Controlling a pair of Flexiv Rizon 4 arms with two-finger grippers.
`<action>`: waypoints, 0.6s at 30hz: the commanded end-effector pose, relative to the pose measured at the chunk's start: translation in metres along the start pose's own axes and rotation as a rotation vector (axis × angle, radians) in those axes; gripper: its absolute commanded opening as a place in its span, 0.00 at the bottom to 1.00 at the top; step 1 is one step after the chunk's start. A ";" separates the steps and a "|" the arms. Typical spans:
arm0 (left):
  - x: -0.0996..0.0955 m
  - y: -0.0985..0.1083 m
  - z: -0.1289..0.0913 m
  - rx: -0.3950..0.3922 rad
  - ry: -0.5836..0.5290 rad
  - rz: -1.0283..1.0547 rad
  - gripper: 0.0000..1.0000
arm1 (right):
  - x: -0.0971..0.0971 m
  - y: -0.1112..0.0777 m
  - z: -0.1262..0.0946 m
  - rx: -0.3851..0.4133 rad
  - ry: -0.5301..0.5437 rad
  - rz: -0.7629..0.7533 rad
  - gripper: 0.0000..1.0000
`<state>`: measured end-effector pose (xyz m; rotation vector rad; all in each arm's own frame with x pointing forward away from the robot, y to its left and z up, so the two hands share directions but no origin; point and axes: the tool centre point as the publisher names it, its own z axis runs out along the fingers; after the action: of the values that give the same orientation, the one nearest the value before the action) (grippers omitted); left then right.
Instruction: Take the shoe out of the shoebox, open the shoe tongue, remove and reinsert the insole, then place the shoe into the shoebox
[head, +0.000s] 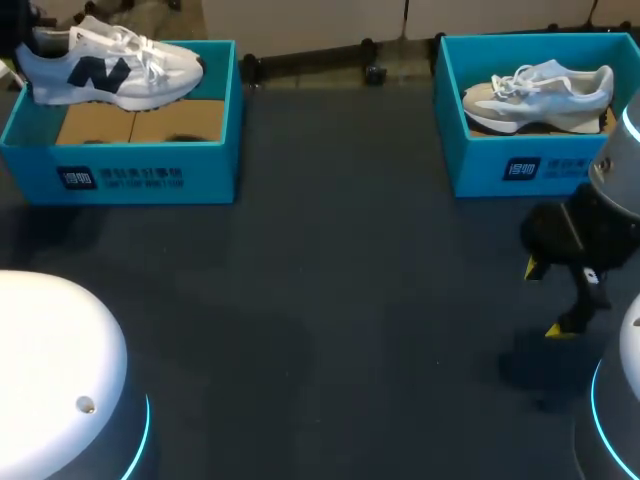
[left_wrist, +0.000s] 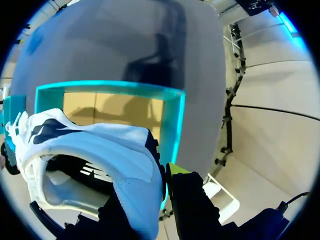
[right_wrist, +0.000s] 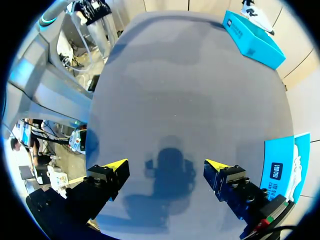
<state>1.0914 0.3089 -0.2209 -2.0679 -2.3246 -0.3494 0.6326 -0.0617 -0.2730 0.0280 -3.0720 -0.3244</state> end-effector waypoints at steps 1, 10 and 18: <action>-0.003 0.011 0.018 0.034 0.013 0.010 0.00 | 0.001 0.000 0.001 0.002 -0.002 0.000 1.00; -0.005 0.000 0.035 0.043 0.013 0.018 0.00 | 0.001 0.000 0.001 0.002 -0.002 0.000 1.00; -0.003 -0.020 0.036 0.038 0.001 0.042 0.00 | 0.001 0.000 0.001 0.002 -0.002 0.000 1.00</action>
<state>1.0915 0.3097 -0.2591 -2.0751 -2.2598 -0.2734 0.6326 -0.0617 -0.2730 0.0281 -3.0720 -0.3243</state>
